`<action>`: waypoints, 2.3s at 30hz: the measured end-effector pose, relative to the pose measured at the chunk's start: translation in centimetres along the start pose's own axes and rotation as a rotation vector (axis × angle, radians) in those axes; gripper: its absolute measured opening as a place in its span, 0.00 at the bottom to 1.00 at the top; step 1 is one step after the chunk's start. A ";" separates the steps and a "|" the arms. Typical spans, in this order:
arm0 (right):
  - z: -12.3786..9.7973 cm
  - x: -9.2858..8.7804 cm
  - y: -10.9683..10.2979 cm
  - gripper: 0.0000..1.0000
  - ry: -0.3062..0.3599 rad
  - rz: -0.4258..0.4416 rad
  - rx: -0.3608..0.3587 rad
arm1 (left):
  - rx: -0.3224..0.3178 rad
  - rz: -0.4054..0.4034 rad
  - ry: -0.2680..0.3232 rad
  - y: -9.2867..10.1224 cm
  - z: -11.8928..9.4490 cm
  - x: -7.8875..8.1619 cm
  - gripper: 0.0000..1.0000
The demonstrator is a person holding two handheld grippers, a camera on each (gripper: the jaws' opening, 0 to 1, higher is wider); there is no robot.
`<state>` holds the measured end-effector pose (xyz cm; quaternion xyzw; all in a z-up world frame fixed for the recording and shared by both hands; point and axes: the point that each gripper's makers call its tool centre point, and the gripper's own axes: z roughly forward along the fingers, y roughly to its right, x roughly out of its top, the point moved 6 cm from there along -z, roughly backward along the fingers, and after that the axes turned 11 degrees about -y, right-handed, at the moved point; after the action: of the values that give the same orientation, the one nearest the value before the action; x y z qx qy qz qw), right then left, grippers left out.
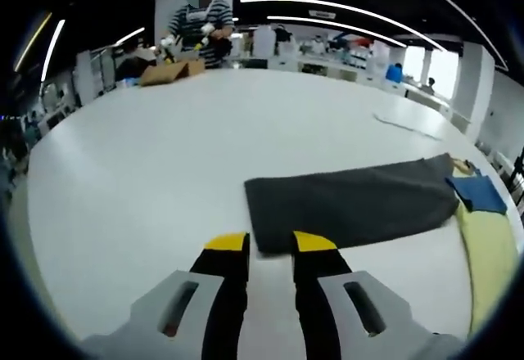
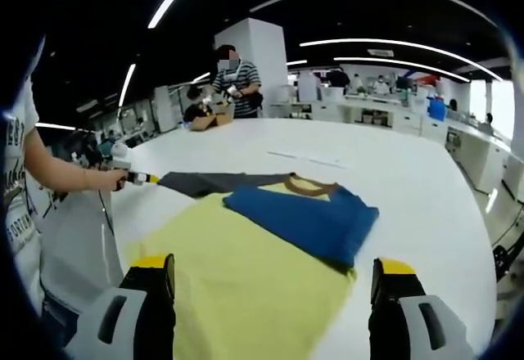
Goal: Fold the garment on the visible template until the final outline fits inside the template.
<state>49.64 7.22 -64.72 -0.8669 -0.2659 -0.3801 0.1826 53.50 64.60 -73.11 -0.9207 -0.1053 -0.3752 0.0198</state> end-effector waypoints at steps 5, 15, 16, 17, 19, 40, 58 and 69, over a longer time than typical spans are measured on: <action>-0.2 -0.2 0.1 0.99 -0.004 0.001 -0.005 | 0.020 0.020 -0.030 0.3 0.3 -0.4 0.16; -0.3 -0.5 0.1 0.99 -0.007 0.010 -0.009 | 0.016 -0.034 -0.024 0.2 0.4 -0.6 0.14; -0.3 -0.6 0.2 0.99 -0.009 0.010 -0.011 | 0.015 -0.046 -0.027 0.2 0.4 -0.6 0.12; -0.2 -0.6 0.2 0.99 -0.009 0.010 -0.011 | 0.019 -0.053 -0.029 0.0 0.4 -0.6 0.10; -0.2 -0.6 0.2 0.99 -0.010 0.011 -0.011 | 0.014 -0.080 -0.033 -0.2 0.4 -0.6 0.08; -0.2 -0.3 0.4 0.99 0.004 -0.001 0.000 | -0.086 -0.080 0.050 2.4 -1.2 2.9 0.01; -0.2 -0.6 0.3 0.99 0.010 -0.010 0.006 | -0.207 -0.008 0.120 7.3 -2.2 6.7 0.01; 0.0 -0.7 -0.2 0.99 0.016 -0.018 0.024 | -0.270 0.099 0.115 11.7 -1.4 7.8 0.01</action>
<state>49.13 7.21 -65.22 -0.8592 -0.2766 -0.3855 0.1916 60.38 54.43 -66.15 -0.8960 -0.0072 -0.4369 -0.0796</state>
